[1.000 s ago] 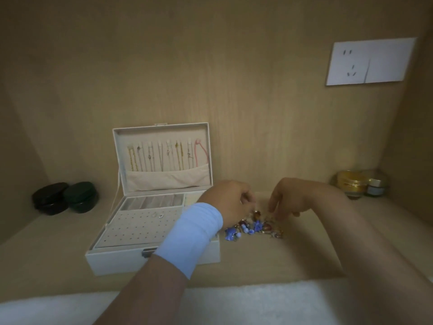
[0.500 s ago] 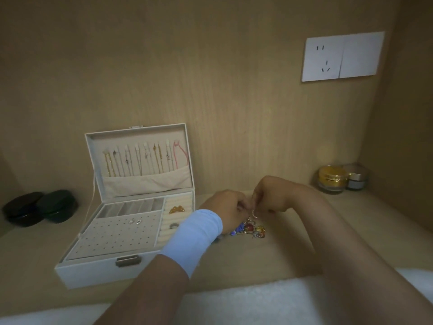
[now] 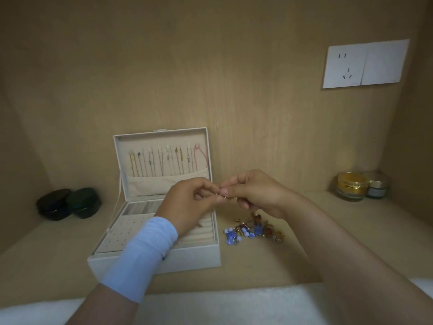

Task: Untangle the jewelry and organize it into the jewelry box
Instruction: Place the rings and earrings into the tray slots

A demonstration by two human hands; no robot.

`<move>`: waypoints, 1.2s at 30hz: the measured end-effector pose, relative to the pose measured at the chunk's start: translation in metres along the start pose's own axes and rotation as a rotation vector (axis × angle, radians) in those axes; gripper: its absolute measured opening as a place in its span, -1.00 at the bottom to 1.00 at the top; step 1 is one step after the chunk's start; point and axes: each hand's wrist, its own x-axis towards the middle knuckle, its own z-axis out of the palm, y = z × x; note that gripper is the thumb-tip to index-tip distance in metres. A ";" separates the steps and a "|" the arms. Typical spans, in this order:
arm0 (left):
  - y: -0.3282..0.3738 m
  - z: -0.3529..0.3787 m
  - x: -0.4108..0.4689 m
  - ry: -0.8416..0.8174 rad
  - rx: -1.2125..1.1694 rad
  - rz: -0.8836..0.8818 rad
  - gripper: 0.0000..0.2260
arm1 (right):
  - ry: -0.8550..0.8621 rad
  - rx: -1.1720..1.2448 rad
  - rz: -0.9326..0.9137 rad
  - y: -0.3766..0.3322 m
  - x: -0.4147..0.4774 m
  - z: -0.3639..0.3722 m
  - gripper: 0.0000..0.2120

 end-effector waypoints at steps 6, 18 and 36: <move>-0.017 -0.026 -0.016 0.067 -0.004 -0.012 -0.94 | -0.095 -0.078 -0.099 -0.011 -0.009 0.031 -0.88; -0.025 -0.051 -0.035 -0.113 0.205 -0.096 -0.94 | -0.111 -0.275 -0.110 -0.012 -0.011 0.060 -0.90; -0.015 -0.051 -0.041 -0.204 0.420 -0.111 -0.93 | -0.105 -0.748 -0.197 -0.018 -0.015 0.062 -0.92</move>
